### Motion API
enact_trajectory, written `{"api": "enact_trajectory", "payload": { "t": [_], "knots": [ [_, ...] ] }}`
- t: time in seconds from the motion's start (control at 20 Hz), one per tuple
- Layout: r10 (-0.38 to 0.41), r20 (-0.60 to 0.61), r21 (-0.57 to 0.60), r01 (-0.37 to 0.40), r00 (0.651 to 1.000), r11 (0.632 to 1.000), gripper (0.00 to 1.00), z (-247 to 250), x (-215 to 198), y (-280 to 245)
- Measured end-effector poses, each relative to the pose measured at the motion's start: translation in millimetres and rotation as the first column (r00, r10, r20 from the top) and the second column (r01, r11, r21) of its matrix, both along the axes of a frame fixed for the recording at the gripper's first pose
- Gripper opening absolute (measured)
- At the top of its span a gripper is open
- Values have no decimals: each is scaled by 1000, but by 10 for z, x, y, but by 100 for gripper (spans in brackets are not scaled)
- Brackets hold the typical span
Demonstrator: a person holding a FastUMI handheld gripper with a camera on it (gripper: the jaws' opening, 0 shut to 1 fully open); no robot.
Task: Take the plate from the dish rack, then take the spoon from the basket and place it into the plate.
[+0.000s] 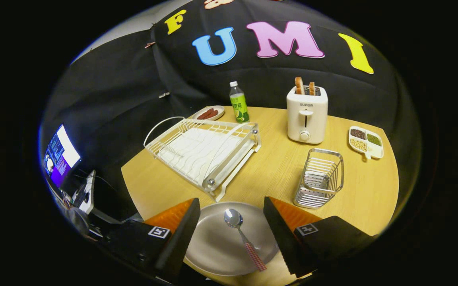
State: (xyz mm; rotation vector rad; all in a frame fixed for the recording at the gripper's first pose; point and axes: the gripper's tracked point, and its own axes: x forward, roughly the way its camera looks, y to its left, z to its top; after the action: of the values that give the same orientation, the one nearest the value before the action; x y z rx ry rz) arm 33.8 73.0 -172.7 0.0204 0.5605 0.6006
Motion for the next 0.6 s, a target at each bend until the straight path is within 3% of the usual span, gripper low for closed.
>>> {"api": "enact_trajectory", "payload": {
  "t": [0.3, 0.6],
  "knots": [
    [-217, 124, 51, 212, 968, 976, 98, 764, 151, -194],
    [-416, 263, 111, 401, 871, 909, 98, 1562, -42, -322]
  ]
}}
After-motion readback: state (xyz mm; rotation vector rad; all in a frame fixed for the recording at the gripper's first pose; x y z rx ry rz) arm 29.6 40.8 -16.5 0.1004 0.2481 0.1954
